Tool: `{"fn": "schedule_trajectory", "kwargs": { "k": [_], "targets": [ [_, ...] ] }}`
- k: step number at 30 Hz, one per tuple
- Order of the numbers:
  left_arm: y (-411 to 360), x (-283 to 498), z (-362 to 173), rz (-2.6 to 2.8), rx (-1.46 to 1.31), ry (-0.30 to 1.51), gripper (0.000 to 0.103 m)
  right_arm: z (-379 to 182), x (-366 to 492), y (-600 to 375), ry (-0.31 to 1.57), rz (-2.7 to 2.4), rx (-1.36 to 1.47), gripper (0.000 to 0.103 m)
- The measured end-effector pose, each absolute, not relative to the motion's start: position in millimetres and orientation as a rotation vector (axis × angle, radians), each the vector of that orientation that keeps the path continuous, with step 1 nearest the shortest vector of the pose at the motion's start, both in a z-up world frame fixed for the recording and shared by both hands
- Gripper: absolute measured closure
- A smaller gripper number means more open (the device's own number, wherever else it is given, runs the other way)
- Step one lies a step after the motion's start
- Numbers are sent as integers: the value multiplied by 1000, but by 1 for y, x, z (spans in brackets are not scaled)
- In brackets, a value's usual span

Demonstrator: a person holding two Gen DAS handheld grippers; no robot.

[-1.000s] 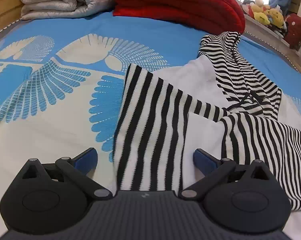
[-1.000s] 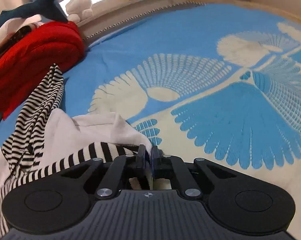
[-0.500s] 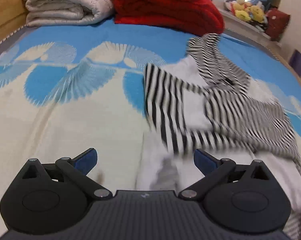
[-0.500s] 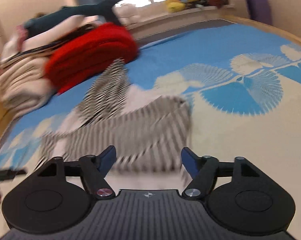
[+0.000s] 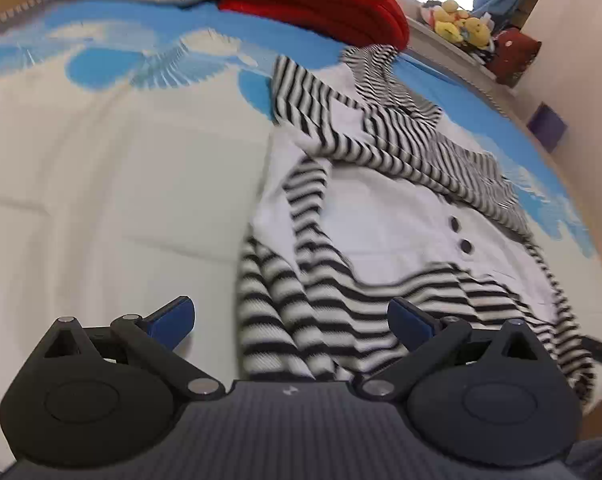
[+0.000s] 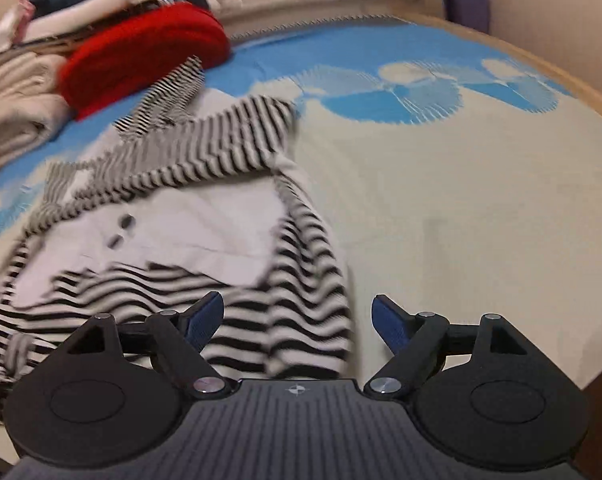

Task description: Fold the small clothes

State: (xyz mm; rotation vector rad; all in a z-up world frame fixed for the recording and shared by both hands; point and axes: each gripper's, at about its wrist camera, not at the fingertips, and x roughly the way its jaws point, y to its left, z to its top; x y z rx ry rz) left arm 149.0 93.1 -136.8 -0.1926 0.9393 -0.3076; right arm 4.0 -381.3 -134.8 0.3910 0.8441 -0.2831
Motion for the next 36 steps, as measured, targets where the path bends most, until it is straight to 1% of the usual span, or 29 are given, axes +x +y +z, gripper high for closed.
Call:
{"fn": "schedule_trajectory", "kwargs": {
  "k": [4,7,11,16,36],
  "targets": [
    [86,145,-150,-364,-237,1024,0,-156,2,-391,941,-298,491,21],
    [73,137,-158,-344,-166,1032,0,-169,5,-389,1013,-267,538,20],
    [58,128,-164,-305,-67,996,0,-169,3,-373,1020,-246,441,20],
    [47,126,-169,-272,17,968,0,-169,1,-368,1023,-225,402,18],
    [32,127,-175,-286,127,944,0,-175,5,-358,1031,-221,287,13]
  ]
}}
